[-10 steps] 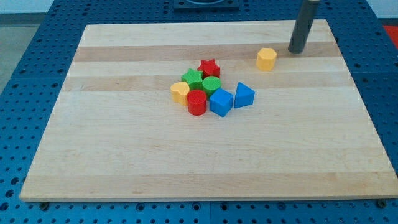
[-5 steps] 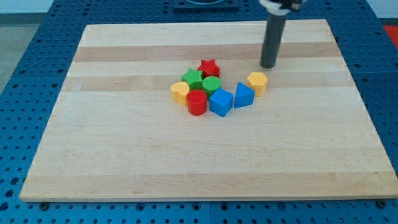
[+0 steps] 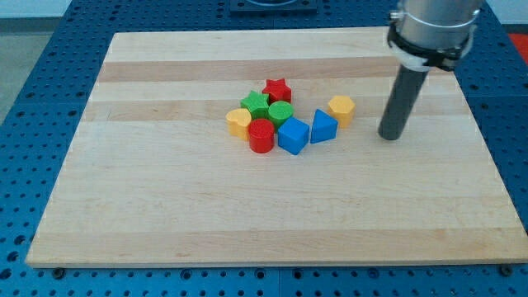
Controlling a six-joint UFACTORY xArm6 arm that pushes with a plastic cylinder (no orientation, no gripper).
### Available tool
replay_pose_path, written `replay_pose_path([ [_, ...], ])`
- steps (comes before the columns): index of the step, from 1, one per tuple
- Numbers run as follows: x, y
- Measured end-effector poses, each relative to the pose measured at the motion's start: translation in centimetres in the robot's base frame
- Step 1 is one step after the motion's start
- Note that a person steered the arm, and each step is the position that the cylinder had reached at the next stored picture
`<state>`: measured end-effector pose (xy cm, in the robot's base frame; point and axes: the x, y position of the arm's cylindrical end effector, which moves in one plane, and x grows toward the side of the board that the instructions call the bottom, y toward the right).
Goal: Push the yellow hexagon into green circle
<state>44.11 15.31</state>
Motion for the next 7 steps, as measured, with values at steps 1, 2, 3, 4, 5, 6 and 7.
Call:
replay_pose_path([
  [1, -1.0, -2.5],
  [2, -2.0, -4.0],
  [3, -2.7, -4.4],
  [4, -2.7, -4.2],
  [5, -3.1, -0.7],
  [6, -4.7, 0.3],
  [7, -5.6, -1.1],
])
